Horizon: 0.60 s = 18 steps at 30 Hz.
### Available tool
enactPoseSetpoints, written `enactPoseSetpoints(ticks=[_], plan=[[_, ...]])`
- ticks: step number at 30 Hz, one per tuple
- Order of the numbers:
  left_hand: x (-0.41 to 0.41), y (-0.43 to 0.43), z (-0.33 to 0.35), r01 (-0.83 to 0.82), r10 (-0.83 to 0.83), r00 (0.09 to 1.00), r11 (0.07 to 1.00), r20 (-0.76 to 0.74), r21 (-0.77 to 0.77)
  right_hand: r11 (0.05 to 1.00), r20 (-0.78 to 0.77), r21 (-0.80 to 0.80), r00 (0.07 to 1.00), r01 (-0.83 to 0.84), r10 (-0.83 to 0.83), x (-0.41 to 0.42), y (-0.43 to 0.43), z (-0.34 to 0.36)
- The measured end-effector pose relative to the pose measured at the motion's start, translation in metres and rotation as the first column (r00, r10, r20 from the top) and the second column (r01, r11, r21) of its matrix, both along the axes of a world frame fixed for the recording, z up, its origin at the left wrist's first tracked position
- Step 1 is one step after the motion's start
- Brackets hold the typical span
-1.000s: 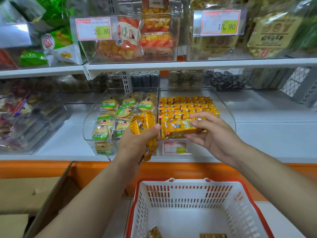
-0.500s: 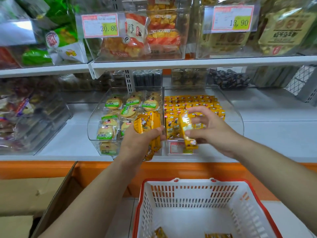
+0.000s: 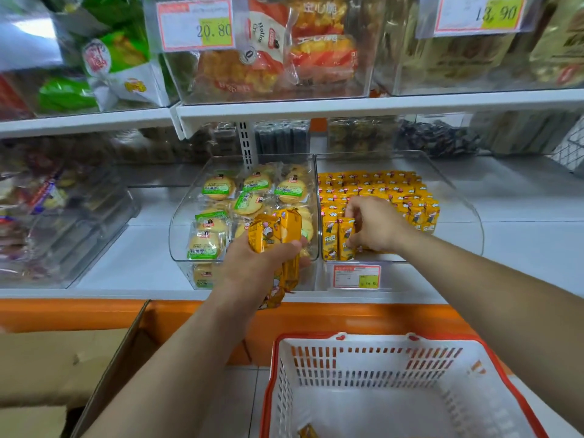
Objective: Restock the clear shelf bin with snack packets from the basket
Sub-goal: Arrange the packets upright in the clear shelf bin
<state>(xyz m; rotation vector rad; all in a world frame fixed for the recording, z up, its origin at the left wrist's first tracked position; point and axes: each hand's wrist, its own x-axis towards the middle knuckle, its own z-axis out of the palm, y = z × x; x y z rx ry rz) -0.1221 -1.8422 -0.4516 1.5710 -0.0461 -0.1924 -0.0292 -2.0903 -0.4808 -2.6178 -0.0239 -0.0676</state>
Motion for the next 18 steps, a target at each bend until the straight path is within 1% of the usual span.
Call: enactPoseSetpoints(ticks=[1, 4, 11, 14, 18], plan=[[0.000, 0.000, 0.000, 0.001, -0.001, 1.000, 1.000, -0.003, 0.005, 1.000, -0.010, -0.024, 1.000, -0.001, 0.001, 0.001, 0.000, -0.002], [0.000, -0.002, -0.001, 0.015, -0.015, 1.000, 1.000, -0.003, 0.020, 0.999, -0.026, -0.018, 0.999, 0.030, -0.030, 0.003, -0.001, -0.006], [0.000, -0.009, -0.001, 0.005, -0.004, 1.000, 0.999, -0.002, 0.034, 0.999, 0.031, -0.003, 0.999, 0.044, -0.044, 0.006, 0.001, -0.005], [0.001, -0.011, -0.001, -0.017, 0.018, 1.000, 0.999, -0.020, 0.035, 0.999, -0.002, -0.030, 0.999, 0.037, -0.037, 0.007, 0.003, -0.008], [0.002, -0.015, -0.003, -0.003, 0.004, 1.000, 1.000, -0.027, 0.028, 0.999, -0.016, -0.042, 0.999, 0.033, -0.034, 0.005, 0.002, -0.010]])
